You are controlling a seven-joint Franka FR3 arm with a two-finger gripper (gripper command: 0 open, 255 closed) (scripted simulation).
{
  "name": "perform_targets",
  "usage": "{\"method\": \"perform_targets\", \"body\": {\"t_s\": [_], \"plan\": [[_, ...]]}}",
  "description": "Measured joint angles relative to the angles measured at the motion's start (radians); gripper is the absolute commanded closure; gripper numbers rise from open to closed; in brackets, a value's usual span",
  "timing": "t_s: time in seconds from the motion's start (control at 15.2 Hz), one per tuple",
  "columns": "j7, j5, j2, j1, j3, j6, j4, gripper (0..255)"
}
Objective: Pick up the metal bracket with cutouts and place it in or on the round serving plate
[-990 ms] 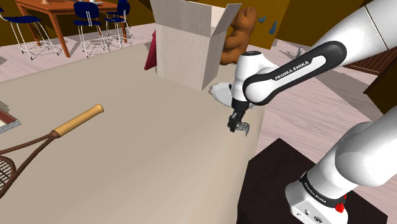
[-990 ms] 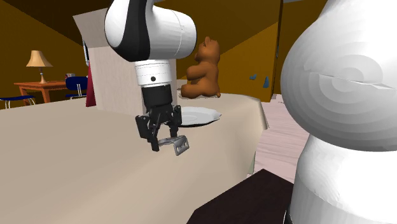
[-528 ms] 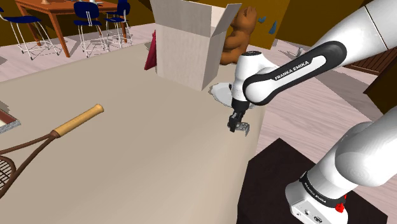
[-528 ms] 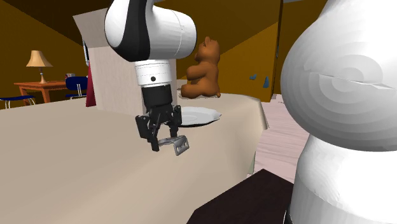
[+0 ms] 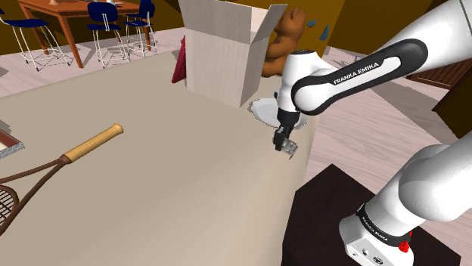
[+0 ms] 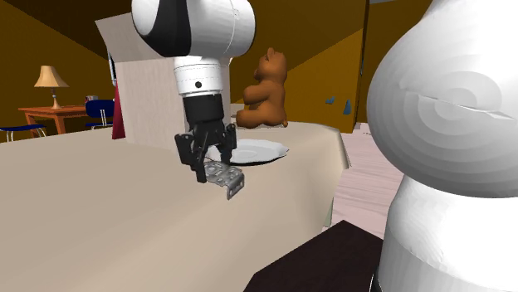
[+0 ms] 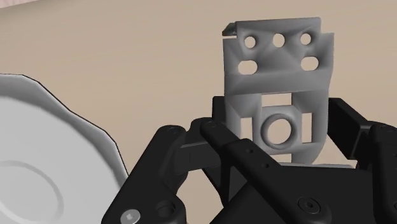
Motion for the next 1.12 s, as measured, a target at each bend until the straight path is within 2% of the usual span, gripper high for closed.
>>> {"method": "perform_targets", "body": {"t_s": [0.73, 0.79, 0.86, 0.92, 1.06, 1.12], "plan": [[-0.019, 0.013, -0.101, 0.005, -0.01, -0.17, 0.069, 255], [-0.019, 0.013, -0.101, 0.004, -0.01, -0.17, 0.069, 0], [-0.019, 0.013, -0.101, 0.004, -0.01, -0.17, 0.069, 0], [-0.067, 0.06, -0.084, 0.012, -0.058, -0.161, 0.075, 0], [-0.28, 0.311, -0.007, 0.037, -0.204, -0.162, 0.107, 0], [-0.337, 0.381, 0.013, 0.042, -0.233, -0.16, 0.111, 0]]}}
